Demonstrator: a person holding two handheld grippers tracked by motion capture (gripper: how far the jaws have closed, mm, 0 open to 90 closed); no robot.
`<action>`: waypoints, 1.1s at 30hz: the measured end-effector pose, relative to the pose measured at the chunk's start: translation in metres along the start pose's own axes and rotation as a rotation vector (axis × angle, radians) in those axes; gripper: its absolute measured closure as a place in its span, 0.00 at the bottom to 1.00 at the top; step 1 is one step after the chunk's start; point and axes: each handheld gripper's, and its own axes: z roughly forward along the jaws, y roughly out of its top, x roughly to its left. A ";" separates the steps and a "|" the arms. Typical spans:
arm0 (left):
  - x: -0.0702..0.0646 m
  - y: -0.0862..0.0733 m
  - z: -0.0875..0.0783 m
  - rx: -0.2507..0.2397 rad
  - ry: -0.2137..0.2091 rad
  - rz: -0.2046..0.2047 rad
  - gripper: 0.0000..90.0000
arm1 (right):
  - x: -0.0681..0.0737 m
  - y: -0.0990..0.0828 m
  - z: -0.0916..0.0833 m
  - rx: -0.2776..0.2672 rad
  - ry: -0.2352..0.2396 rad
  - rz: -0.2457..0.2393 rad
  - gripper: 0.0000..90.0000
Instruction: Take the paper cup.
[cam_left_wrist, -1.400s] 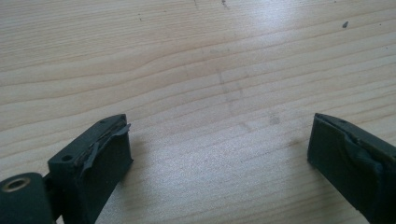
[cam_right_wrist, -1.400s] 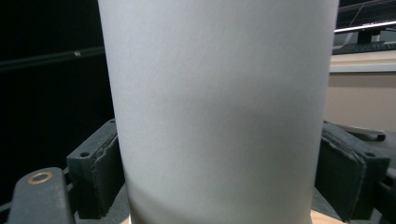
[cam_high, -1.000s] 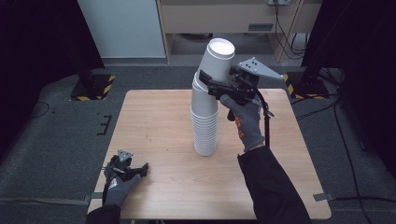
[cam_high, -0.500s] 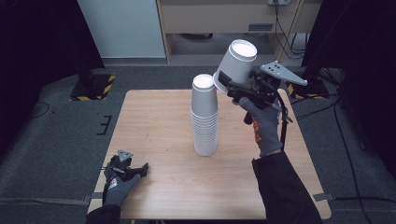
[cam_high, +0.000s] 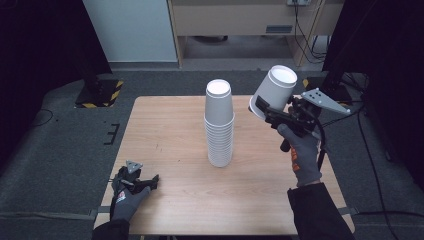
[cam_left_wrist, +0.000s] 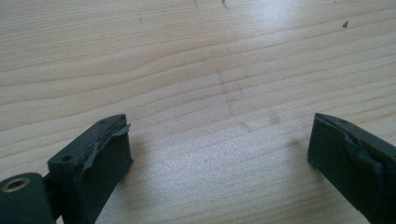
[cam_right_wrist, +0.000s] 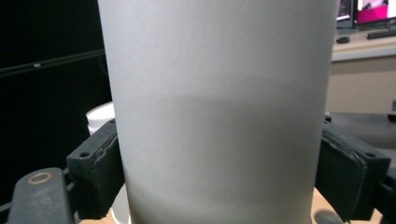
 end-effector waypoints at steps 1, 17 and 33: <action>0.000 0.000 0.000 0.000 0.000 0.000 0.06 | -0.002 -0.004 -0.003 0.007 -0.002 0.007 0.16; 0.000 0.000 0.000 0.006 -0.005 0.005 0.04 | -0.025 -0.058 -0.032 0.066 -0.012 0.080 0.16; 0.002 -0.002 -0.002 -0.007 0.001 -0.010 0.08 | -0.049 -0.114 -0.053 0.093 -0.034 0.212 0.16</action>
